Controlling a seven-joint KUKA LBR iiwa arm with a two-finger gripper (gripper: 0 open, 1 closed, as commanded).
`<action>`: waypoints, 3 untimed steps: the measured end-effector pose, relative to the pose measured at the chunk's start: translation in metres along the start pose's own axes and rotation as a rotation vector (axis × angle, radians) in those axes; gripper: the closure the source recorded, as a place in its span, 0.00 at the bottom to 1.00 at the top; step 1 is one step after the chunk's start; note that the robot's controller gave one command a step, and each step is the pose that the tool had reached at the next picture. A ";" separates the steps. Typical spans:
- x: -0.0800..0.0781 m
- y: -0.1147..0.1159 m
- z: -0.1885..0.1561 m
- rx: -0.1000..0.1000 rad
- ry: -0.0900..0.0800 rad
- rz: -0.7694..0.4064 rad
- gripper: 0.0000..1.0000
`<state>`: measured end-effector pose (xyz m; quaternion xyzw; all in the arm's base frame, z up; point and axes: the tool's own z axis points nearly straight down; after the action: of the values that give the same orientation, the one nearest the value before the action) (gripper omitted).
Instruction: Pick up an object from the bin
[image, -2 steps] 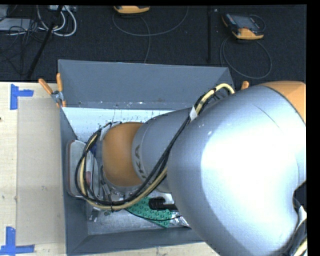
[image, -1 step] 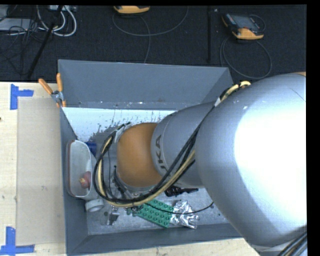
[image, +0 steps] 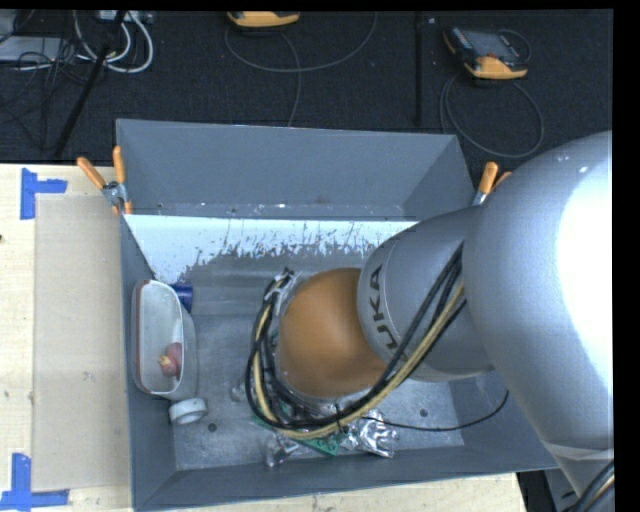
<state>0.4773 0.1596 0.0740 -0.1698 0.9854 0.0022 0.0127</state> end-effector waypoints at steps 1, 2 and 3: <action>-0.051 -0.047 -0.154 0.001 0.015 -0.106 0.00; 0.000 -0.058 -0.009 -0.003 0.011 -0.397 0.00; 0.000 -0.059 -0.009 -0.003 0.010 -0.395 1.00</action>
Offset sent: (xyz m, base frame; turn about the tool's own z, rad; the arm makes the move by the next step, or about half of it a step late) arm 0.0574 -0.0285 0.1508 -0.1087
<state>0.4968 0.1043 0.0833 -0.3596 0.9331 0.0003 0.0079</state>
